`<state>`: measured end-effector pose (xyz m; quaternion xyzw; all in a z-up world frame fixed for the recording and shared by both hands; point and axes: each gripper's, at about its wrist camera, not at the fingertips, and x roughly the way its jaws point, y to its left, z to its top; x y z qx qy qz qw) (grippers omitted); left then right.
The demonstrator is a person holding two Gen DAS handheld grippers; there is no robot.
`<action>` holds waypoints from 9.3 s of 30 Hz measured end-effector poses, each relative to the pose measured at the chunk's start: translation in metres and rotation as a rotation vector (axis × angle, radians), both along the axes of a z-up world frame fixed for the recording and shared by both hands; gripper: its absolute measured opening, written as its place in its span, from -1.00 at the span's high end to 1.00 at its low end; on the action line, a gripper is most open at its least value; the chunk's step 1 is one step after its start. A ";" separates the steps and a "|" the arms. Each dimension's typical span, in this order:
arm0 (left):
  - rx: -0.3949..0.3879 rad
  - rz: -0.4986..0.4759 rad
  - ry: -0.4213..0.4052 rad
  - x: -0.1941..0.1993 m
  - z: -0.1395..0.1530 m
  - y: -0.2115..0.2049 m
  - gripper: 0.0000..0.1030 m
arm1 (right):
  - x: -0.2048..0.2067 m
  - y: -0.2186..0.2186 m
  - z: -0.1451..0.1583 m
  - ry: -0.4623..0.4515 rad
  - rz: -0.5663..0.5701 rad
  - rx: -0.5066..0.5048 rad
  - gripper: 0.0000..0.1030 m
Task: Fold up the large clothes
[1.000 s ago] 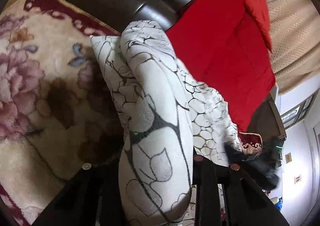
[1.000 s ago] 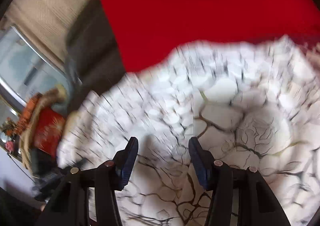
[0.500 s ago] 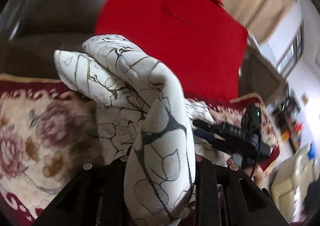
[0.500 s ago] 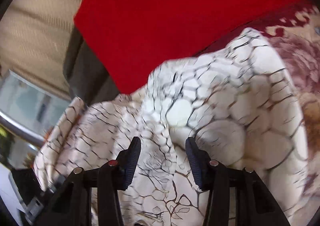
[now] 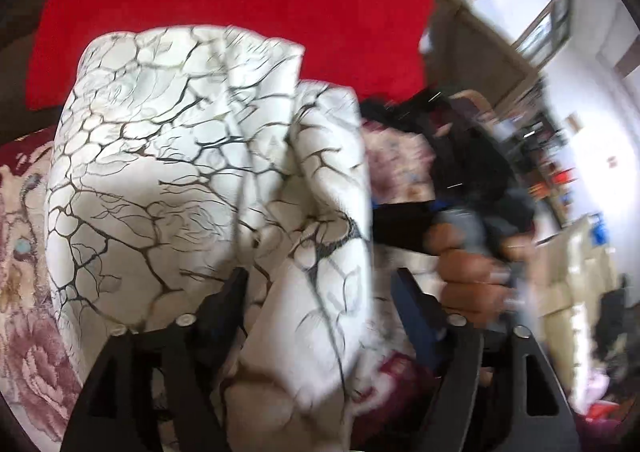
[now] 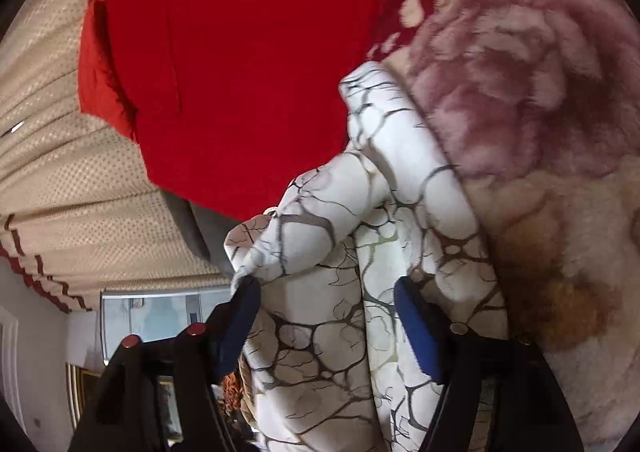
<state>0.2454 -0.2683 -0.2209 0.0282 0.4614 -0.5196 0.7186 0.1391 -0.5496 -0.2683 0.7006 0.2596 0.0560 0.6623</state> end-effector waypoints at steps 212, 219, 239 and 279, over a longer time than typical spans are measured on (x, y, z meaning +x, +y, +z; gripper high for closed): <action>0.260 0.427 -0.531 0.023 -0.006 0.060 -0.80 | -0.057 0.129 0.118 0.203 0.158 -0.959 -0.48; 0.300 0.393 -0.565 0.018 -0.015 0.046 -0.80 | -0.044 0.138 0.095 0.346 0.197 -1.034 -0.46; 0.223 0.444 -0.509 0.033 -0.010 0.043 -0.80 | -0.045 0.161 0.157 0.413 0.128 -1.425 -0.47; 0.213 0.443 -0.506 0.037 -0.009 0.038 -0.80 | -0.046 0.163 0.172 0.438 0.074 -1.579 -0.47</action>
